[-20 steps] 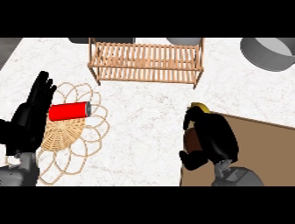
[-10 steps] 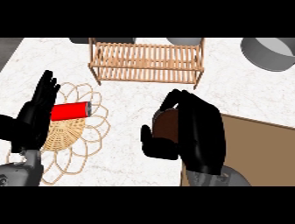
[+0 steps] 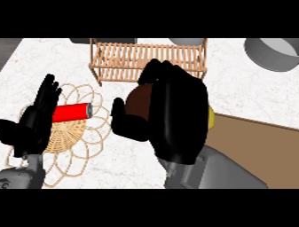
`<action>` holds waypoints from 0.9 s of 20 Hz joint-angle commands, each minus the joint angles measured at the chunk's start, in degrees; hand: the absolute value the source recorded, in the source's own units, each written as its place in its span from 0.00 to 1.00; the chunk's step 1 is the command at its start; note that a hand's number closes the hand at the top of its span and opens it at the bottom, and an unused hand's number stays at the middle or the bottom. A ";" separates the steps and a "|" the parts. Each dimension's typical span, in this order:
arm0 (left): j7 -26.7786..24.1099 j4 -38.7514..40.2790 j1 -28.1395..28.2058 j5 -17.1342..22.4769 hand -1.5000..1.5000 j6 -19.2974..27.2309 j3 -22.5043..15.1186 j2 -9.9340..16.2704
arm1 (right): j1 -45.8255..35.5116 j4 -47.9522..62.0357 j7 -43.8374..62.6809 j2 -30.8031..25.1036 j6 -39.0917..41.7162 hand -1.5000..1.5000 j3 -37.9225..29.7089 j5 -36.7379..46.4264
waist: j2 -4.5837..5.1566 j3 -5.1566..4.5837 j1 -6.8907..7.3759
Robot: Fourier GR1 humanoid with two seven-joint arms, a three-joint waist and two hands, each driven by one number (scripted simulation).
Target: Pick the cupcake from the tray and place it in the tiered shelf
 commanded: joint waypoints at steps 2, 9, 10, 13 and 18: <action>2.15 -1.98 -1.48 0.49 0.50 -0.07 1.16 1.02 | -9.66 7.72 15.13 0.74 -4.05 1.00 -2.02 -1.00 | 0.20 0.11 0.17; 0.87 -1.22 -0.31 1.39 0.50 -1.91 1.92 1.52 | -15.19 19.04 9.18 0.75 -10.66 1.00 -8.63 -2.91 | 0.57 0.16 -0.31; 3.62 -3.08 -1.41 -0.38 0.50 0.21 0.71 0.82 | -12.57 21.22 6.99 0.75 -14.28 1.00 -7.55 -1.96 | 0.61 0.22 -0.48; 1.79 -2.44 -0.75 -0.19 0.50 0.51 0.94 -0.36 | -13.41 25.53 3.59 0.75 -18.02 1.00 -9.50 -1.56 | 0.71 0.21 -0.69; 1.89 -0.25 -2.59 -0.09 0.50 -0.24 1.82 0.14 | -16.35 35.56 -2.59 0.75 -25.94 1.00 -11.69 -2.58 | 0.98 0.20 -0.75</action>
